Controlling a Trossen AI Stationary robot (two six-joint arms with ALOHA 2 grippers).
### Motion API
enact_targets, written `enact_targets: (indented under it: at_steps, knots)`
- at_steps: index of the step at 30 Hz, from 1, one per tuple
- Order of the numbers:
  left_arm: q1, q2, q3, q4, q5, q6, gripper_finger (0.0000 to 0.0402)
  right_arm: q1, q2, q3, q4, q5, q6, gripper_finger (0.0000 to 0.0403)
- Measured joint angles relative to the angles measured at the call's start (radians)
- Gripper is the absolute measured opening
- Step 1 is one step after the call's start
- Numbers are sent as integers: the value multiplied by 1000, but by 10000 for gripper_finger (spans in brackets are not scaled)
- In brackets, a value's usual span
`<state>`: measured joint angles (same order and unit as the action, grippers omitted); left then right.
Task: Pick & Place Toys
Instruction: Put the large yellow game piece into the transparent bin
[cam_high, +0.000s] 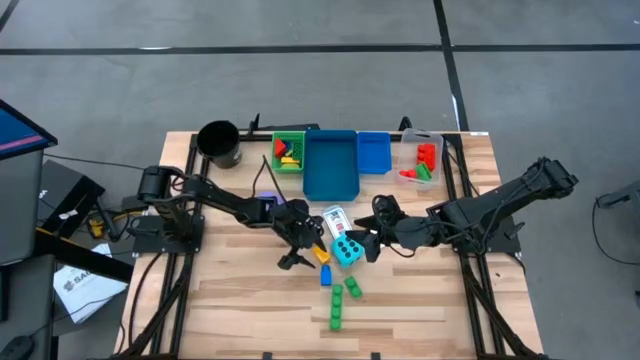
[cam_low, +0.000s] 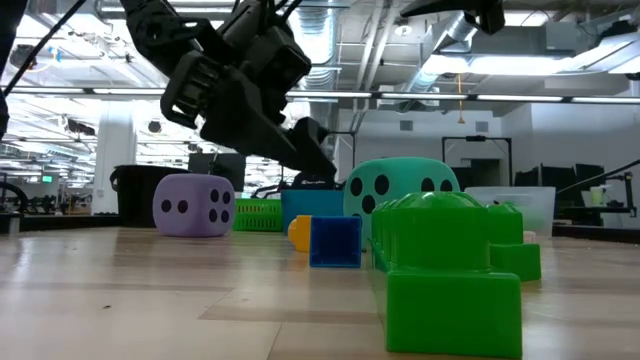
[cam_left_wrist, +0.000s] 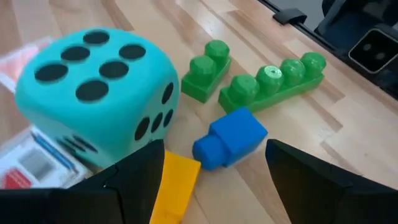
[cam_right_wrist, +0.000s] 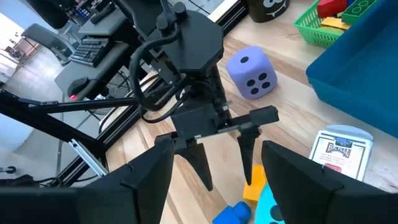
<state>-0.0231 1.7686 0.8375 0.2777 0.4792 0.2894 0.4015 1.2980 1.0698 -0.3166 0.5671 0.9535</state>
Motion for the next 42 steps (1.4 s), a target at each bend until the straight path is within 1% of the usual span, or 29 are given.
enact_targets:
  at_steps: [2, 6, 18, 24, 32, 39, 42]
  knots:
    - [0, 7, 0, 9, -3, 42, 273, -1, 0, 0, -7, 0, 0, 240]
    - [2, 16, 0, 13, -7, 78, 273, -4, 0, 0, -28, -1, 11, 240]
    - [2, 48, 0, 29, -56, 100, 273, -4, 0, 0, -28, -1, 16, 240]
    - [3, 49, 0, 25, -61, 130, 273, -4, 0, 0, -42, -1, 16, 240]
    - [2, 49, 0, 14, -62, 133, 273, -5, 0, 0, -46, 0, 16, 240]
    - [3, 49, 0, -16, -128, 134, 273, -5, 0, 0, -46, 2, 16, 240]
    - [3, 49, 0, -19, -134, 134, 273, -5, 0, 0, -46, 2, 16, 240]
